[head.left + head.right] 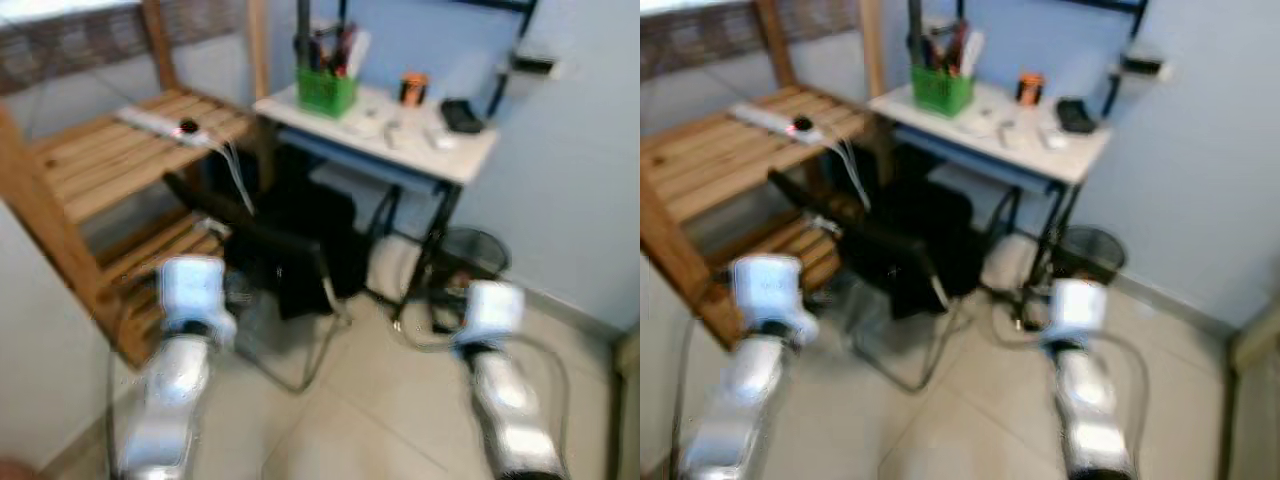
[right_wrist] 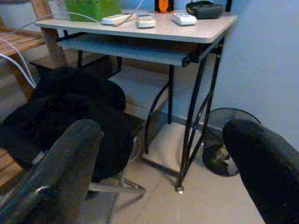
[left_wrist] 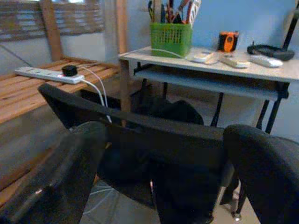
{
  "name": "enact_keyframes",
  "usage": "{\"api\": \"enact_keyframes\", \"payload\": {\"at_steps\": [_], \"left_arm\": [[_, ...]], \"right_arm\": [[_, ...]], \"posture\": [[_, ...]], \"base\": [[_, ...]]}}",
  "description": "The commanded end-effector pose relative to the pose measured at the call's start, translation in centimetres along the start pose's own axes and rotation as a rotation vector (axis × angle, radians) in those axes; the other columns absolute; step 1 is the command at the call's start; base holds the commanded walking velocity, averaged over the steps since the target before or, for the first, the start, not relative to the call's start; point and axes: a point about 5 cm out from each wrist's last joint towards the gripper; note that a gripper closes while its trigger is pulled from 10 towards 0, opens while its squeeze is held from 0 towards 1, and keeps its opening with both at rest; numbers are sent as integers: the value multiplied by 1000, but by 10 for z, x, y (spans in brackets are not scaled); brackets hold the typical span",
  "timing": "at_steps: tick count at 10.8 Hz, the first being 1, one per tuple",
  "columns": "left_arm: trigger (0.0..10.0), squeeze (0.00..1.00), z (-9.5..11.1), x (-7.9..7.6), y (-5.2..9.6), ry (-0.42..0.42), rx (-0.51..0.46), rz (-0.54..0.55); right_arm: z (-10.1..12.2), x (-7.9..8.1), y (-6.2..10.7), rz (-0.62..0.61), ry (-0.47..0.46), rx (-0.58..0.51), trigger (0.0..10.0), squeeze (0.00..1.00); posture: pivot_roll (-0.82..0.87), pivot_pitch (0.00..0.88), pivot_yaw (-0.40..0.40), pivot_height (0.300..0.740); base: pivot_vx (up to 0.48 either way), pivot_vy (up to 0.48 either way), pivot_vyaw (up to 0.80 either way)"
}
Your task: Clean up the room
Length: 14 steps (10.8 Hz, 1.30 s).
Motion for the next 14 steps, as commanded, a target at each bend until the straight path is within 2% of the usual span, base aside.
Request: {"api": "enact_keyframes", "payload": {"at_steps": [1, 4, 5, 9, 11, 12, 14], "left_arm": [[10000, 0, 1, 9, -1, -51, 4, 24], [10000, 0, 0, 10, -1, -67, 13, 40], [10000, 0, 1, 11, 0, -49, -6, 22], [10000, 0, 9, 11, -3, -27, -38, 27], [10000, 0, 10, 10, -5, -48, -44, 25], [10000, 0, 5, 11, -5, -57, -23, 38], [10000, 0, 0, 16, 8, -57, -23, 34]], "right_arm": [[4, 15, -6, 38, -14, -21, 10000, 141], [5, 20, -7, 62, -23, -20, 10000, 141], [4, 21, -8, 65, -23, -16, 10000, 141], [9, 25, -9, 83, -32, -39, 10000, 141], [11, 26, -9, 80, -35, -50, 10000, 141], [12, 25, -11, 65, -43, -49, 10000, 141], [13, 7, -19, -36, -4, -47, 10000, 141]], "posture": [[86, 5, -13, 732], [98, 13, -11, 732], [102, 14, -14, 732], [99, 18, -14, 732], [94, 17, -10, 732], [91, 17, -9, 732], [86, 19, -7, 732]], "base": [[0, 0, 0], [0, 0, 0], [0, 0, 0], [460, 0, 0], [456, 0, 0], [0, 0, 0], [0, 0, 0]]}}
Point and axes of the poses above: a point about 5 cm out from each wrist's last joint towards the gripper, its own y axis pointing back from the gripper into the wrist, its own z axis along the axis of the wrist's last joint, x = y × z, and after that the axes turned 1 degree about y, right-handed
